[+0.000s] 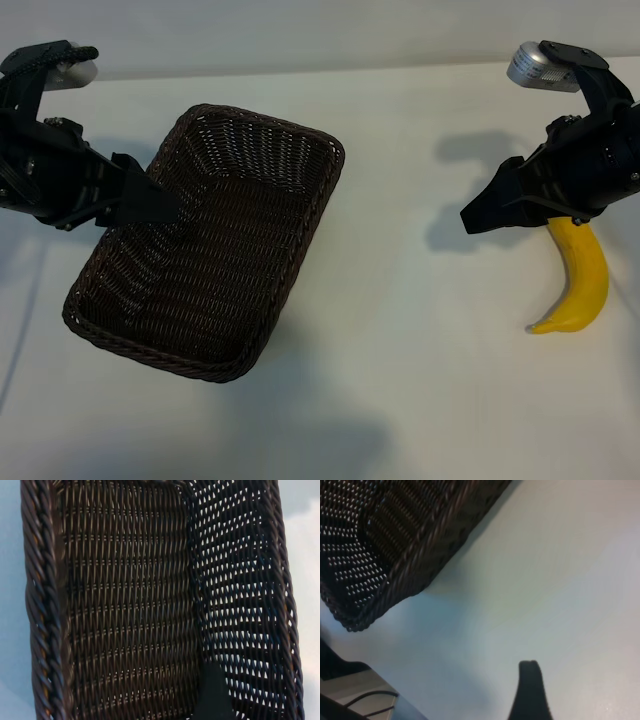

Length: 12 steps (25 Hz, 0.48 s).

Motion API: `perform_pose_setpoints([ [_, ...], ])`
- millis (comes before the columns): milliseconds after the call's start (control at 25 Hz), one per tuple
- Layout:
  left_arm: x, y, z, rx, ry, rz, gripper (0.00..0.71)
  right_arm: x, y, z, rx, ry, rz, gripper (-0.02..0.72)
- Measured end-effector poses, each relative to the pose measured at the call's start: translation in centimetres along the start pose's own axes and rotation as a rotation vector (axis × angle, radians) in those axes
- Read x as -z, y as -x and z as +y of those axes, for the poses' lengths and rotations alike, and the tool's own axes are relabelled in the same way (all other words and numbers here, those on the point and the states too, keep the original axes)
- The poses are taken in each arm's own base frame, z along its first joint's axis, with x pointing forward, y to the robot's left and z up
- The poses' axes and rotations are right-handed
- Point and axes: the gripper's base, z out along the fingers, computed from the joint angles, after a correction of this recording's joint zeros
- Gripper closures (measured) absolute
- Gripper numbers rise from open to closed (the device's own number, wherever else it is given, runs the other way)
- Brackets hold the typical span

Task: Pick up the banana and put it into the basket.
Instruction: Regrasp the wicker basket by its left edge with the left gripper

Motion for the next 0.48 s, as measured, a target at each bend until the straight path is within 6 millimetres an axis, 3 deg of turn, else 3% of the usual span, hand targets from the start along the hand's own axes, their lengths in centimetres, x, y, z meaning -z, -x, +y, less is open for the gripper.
perform_pose_setpoints([
  [280, 0.0, 0.0, 0.0, 0.031, 0.005, 0.003, 0.172, 0.0, 0.0, 0.0, 0.0, 0.0, 0.0, 0.167],
  [480, 0.1, -1.0, 0.4, 0.077, 0.046, 0.112, 0.172, 0.0, 0.0, 0.0, 0.0, 0.0, 0.0, 0.167],
])
